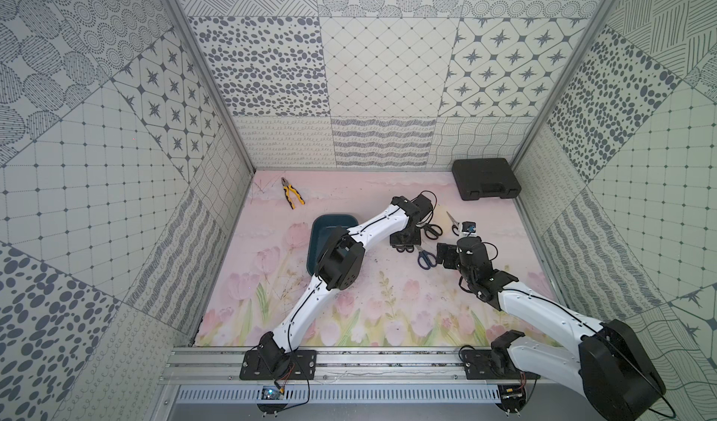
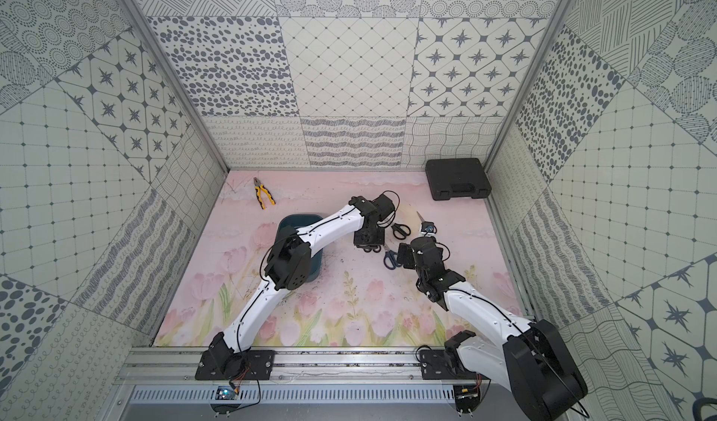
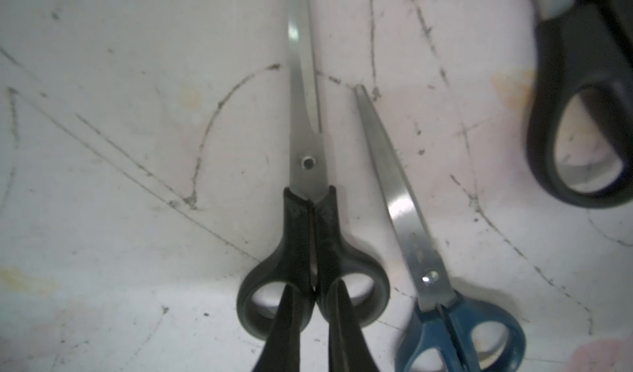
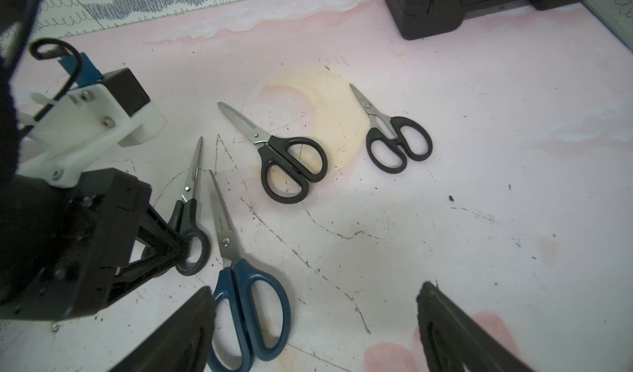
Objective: Put the scissors into the storage box
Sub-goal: Pick up the scissors from the center of the board.
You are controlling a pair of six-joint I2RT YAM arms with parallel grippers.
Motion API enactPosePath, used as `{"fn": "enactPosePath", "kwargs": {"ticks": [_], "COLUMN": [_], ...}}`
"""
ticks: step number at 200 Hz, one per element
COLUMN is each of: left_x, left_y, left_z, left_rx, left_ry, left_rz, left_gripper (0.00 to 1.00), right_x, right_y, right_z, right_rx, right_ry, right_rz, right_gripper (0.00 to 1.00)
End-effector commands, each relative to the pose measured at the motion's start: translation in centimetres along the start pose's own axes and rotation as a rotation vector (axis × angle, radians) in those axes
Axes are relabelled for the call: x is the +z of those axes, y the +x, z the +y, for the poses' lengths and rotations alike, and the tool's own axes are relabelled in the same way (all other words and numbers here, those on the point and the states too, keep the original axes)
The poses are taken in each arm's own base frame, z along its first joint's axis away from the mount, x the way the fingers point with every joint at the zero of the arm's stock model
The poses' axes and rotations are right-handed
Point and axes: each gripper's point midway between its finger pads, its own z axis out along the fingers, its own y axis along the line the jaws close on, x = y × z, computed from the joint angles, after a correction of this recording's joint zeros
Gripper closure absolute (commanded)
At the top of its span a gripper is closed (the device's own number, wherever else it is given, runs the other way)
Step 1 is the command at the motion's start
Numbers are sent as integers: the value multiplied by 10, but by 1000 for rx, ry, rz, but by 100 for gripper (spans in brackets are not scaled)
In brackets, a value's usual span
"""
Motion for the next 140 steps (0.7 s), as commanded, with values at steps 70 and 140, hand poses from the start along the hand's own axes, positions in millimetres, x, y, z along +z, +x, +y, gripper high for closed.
{"fn": "enactPosePath", "kwargs": {"ticks": [70, 140], "left_x": [4, -8], "left_y": [33, 41], "left_z": [89, 114], "left_rx": [63, 102], "left_ry": [-148, -269], "left_rz": [122, 163], "left_gripper": [100, 84], "right_x": [1, 5], "right_y": [-15, -12], "right_z": [11, 12], "right_rx": [-12, -10], "right_ry": [-47, -51], "right_rz": [-49, -42], "right_gripper": [4, 4]}}
